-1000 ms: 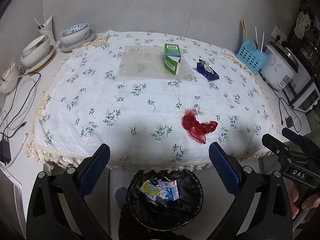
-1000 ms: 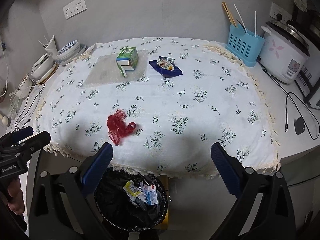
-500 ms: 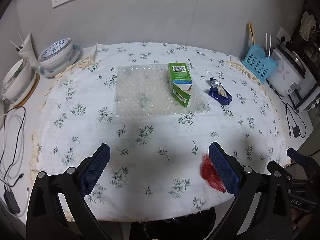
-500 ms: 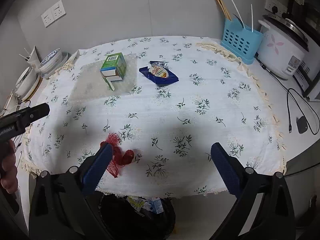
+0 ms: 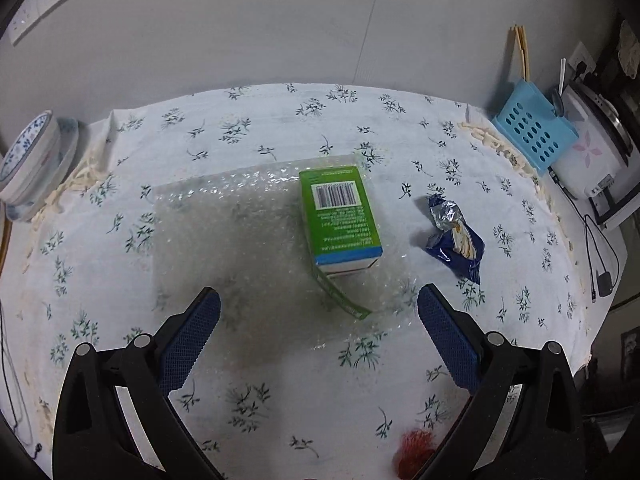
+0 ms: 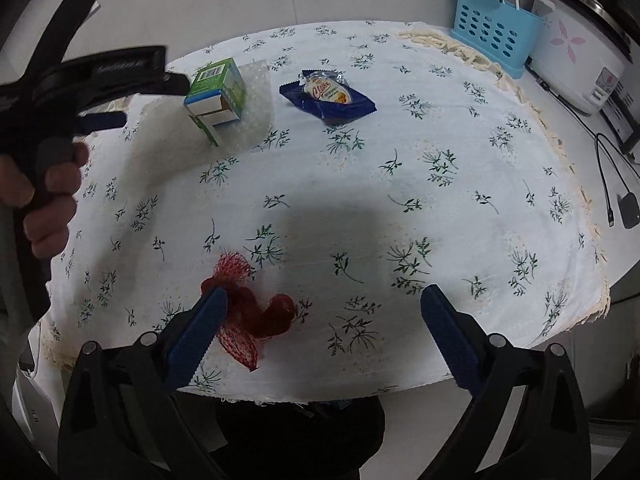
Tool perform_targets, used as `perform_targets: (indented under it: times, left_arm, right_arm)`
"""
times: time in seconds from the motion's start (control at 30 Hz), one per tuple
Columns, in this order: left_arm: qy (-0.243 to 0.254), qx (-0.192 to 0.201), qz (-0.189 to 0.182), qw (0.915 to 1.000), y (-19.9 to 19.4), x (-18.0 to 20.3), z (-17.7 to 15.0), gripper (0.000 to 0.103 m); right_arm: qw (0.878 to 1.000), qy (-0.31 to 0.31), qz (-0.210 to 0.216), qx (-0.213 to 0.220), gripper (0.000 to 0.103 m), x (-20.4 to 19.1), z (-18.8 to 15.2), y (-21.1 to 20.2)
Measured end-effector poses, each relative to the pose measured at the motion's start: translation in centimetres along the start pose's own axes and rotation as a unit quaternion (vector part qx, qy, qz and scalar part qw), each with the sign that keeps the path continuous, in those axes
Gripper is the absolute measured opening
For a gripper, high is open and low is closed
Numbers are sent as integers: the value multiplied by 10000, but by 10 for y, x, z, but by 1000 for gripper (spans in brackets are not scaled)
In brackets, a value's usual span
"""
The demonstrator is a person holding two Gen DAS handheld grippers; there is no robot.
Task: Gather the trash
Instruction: 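Grasp the green carton with the left tool while the right tool grasps the red mesh bag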
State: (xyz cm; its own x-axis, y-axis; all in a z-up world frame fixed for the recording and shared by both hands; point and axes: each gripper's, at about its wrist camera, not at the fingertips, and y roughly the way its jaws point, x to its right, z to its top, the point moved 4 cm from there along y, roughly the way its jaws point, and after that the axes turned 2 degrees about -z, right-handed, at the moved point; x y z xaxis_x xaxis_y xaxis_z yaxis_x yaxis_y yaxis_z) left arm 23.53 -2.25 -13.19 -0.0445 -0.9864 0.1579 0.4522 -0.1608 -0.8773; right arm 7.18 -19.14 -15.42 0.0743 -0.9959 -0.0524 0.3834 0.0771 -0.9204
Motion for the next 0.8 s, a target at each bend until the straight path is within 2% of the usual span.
perform_targets:
  times: [0.27, 0.47, 0.7, 0.8]
  left_arm:
    - [50, -263, 26, 9996, 36, 9, 14, 93]
    - [151, -389, -2, 9991, 51, 12, 15, 76]
    - [281, -520, 44, 9982, 59, 13, 13, 51]
    - [308, -535, 72, 9981, 60, 12, 14, 47]
  right_arm:
    - [9990, -280, 90, -322, 80, -32, -8, 19]
    - [9979, -365, 196, -506, 67, -42, -11, 30]
    - [9967, -436, 243, -635, 40, -48, -14, 35]
    - [9965, -463, 263, -643, 32, -49, -14, 37]
